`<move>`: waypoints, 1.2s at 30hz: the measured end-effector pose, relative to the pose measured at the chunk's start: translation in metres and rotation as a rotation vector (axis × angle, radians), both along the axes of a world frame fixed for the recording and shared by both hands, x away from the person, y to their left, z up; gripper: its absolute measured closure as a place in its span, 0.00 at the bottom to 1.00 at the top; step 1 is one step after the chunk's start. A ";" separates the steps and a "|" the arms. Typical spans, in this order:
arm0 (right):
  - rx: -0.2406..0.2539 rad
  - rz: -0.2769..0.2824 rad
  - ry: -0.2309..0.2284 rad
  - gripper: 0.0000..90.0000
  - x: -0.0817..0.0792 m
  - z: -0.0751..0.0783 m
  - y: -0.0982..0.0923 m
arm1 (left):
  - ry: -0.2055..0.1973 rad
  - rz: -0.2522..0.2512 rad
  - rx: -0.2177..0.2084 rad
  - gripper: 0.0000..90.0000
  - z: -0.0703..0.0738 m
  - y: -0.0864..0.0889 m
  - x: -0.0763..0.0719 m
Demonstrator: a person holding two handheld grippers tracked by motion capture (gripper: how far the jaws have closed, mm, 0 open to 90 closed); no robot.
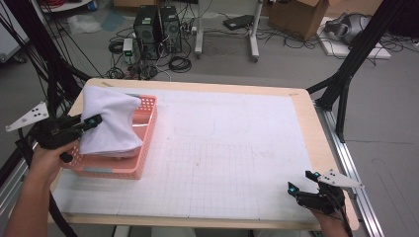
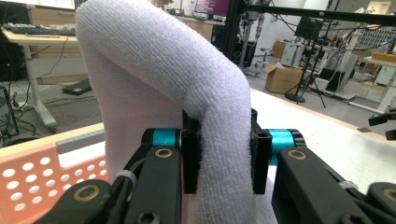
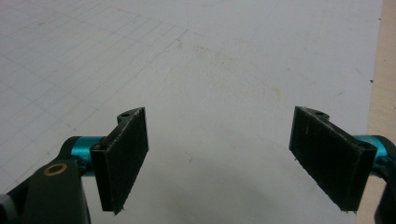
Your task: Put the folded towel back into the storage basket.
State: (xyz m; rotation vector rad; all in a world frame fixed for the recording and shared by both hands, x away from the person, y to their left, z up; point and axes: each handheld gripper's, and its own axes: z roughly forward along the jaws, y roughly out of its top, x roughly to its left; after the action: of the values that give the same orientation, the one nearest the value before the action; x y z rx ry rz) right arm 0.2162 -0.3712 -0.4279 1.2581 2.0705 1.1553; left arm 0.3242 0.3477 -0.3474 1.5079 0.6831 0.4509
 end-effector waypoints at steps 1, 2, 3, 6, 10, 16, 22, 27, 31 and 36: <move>-0.002 -0.001 0.000 0.21 0.000 0.000 0.000 | 0.001 -0.003 -0.002 0.81 0.000 0.001 -0.001; -0.002 -0.001 0.001 0.21 0.000 0.000 0.000 | 0.002 -0.007 0.004 0.81 0.000 0.002 -0.001; -0.002 -0.002 0.000 0.21 0.000 0.000 0.000 | 0.004 -0.013 0.011 0.81 0.000 0.002 -0.001; -0.005 0.000 -0.002 0.21 0.000 0.000 0.001 | 0.012 -0.014 0.017 0.81 -0.002 0.004 -0.003; -0.006 0.004 -0.003 0.21 0.000 0.000 0.002 | 0.024 -0.027 0.022 0.81 -0.007 0.000 -0.002; -0.007 0.003 -0.005 0.21 0.001 0.000 0.002 | 0.044 -0.059 0.030 0.81 -0.014 -0.015 0.004; -0.002 -0.001 0.000 0.21 0.000 0.000 0.000 | 0.080 -0.044 0.075 0.79 -0.021 -0.024 0.011; 0.000 -0.001 0.003 0.21 0.000 0.000 0.000 | 0.133 0.038 0.114 0.73 -0.026 -0.024 0.016; -0.002 0.000 0.006 0.21 0.000 -0.001 0.001 | 0.201 0.099 0.116 0.62 -0.025 -0.023 0.018; -0.004 0.004 0.004 0.21 0.000 -0.001 0.001 | 0.280 0.178 0.116 0.45 -0.026 -0.019 0.021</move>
State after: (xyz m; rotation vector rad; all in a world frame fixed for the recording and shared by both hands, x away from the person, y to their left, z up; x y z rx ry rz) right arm 0.2161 -0.3702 -0.4287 1.2554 2.0781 1.1515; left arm 0.3455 0.3284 -0.3734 1.6435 1.0322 0.4228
